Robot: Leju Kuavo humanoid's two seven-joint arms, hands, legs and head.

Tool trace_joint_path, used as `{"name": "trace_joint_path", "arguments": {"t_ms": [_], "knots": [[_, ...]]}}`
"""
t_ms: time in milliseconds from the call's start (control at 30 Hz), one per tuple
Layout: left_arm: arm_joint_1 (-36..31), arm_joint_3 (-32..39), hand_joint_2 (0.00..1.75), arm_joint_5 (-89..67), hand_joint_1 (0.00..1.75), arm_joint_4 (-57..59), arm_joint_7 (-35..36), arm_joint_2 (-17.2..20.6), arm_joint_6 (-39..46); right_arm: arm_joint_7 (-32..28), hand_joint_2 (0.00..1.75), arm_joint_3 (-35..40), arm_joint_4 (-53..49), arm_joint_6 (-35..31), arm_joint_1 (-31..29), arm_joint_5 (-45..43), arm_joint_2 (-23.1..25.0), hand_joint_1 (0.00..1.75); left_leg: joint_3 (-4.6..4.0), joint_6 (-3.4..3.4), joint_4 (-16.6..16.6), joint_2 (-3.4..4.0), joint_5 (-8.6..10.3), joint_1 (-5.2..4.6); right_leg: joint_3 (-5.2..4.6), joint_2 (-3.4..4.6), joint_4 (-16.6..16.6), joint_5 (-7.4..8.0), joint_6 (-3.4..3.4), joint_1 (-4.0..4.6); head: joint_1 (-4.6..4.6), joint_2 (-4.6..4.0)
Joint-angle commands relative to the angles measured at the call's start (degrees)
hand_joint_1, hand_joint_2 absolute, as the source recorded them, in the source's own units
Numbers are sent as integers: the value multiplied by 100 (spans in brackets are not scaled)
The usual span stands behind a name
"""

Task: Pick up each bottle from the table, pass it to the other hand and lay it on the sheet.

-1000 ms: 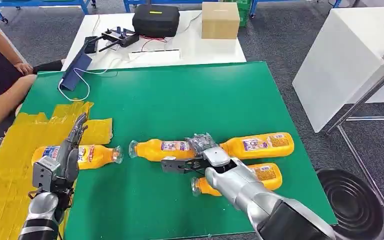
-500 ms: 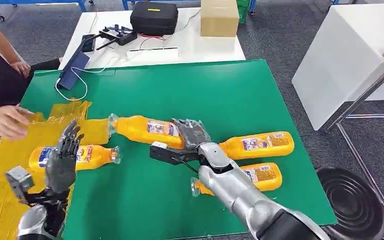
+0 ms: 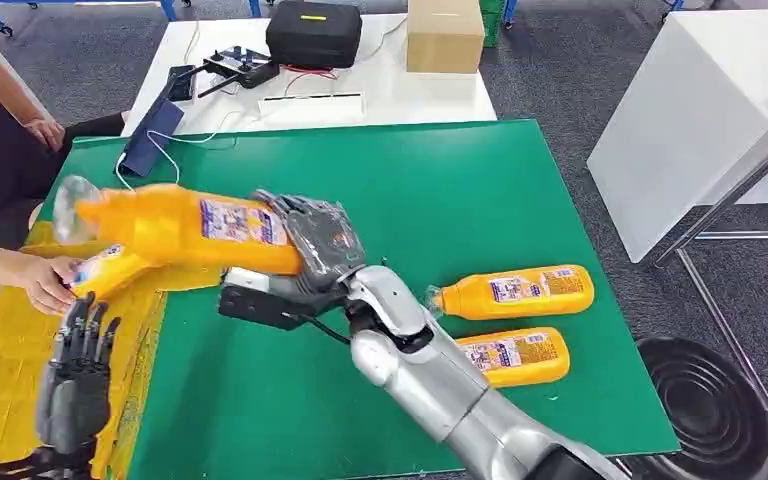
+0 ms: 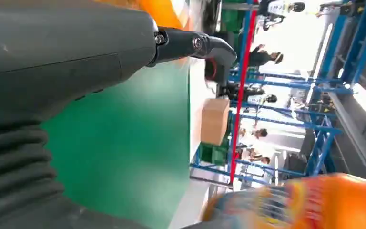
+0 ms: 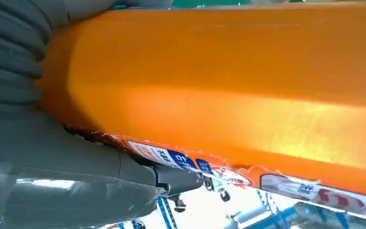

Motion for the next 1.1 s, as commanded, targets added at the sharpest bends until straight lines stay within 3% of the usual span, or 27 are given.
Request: {"name": "trace_joint_path", "arguments": {"t_ms": [33,333,867,1100], "knots": [[-69,-1161,175,244,0,-289,52,26,406,-88,175,-52,-518,116,390,164,-604,175,19,0,14,-20,-15,9,31,-13,3,-12,6,7,-4,2],[-241,-1266,175,347,0,-252,-13,83,198,-112,175,428,668,359,270,363,-53,175,15,0,-5,8,-3,1,5,8,-3,9,13,-7,-11,0],[-82,-1618,175,223,0,-468,-133,-68,196,-262,175,647,819,438,350,177,257,175,21,-2,-1,7,-10,14,18,9,-1,3,13,7,-9,0],[-26,-1670,175,108,0,-539,-241,-55,387,-445,175,1280,715,527,694,122,438,175,12,0,-6,9,-4,7,5,9,0,6,13,0,-9,0]]}}
